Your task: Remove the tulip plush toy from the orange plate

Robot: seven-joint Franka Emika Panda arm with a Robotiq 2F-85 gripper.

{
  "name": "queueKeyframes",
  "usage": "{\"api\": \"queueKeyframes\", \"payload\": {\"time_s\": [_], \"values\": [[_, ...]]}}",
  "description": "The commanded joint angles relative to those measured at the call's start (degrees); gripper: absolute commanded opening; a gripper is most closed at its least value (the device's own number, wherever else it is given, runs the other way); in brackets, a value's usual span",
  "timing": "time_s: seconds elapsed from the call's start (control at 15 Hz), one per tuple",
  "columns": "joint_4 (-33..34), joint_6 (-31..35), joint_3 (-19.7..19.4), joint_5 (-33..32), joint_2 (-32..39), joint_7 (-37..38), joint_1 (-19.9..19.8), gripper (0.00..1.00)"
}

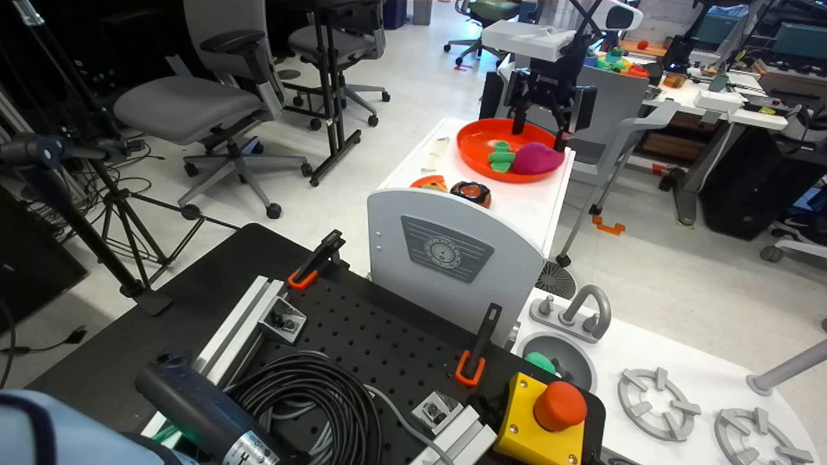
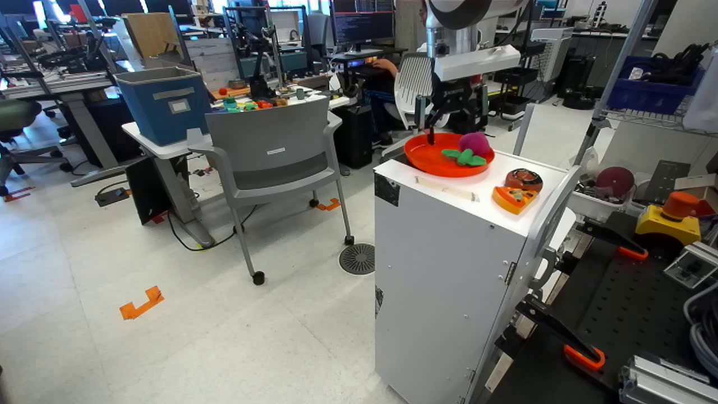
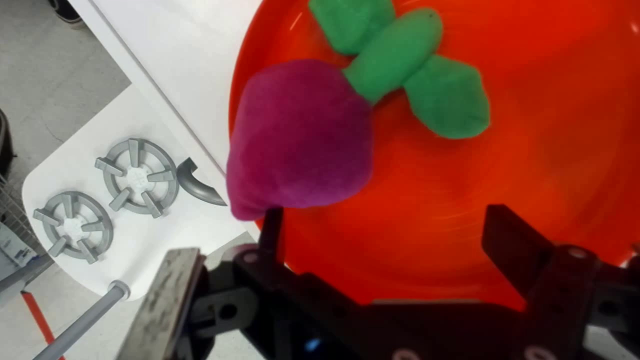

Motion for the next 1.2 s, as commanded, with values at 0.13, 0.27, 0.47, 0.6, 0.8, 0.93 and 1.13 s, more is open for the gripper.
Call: {"api": "queueKeyframes", "payload": {"time_s": [0.13, 0.27, 0.47, 0.6, 0.8, 0.93, 1.13], "values": [[-1.73, 1.4, -0.8, -0.07, -1.29, 0.67, 0.9, 1.0], [-2.31, 1.61, -0.74, 0.14, -1.73, 0.74, 0.85, 1.0], [-3.84, 2.67, -1.03, -0.58, -2.43, 1.26, 1.27, 1.0], [-4.75, 3.25, -1.06, -0.66, -2.79, 1.52, 1.38, 1.0], [-6.45, 4.95, -1.19, -0.82, -3.34, 1.95, 1.65, 1.0], [-7.13, 5.8, -1.27, -0.78, -3.48, 2.09, 1.76, 1.0], [-7.85, 6.14, -1.33, -0.5, -3.92, 2.23, 1.84, 1.0]]}}
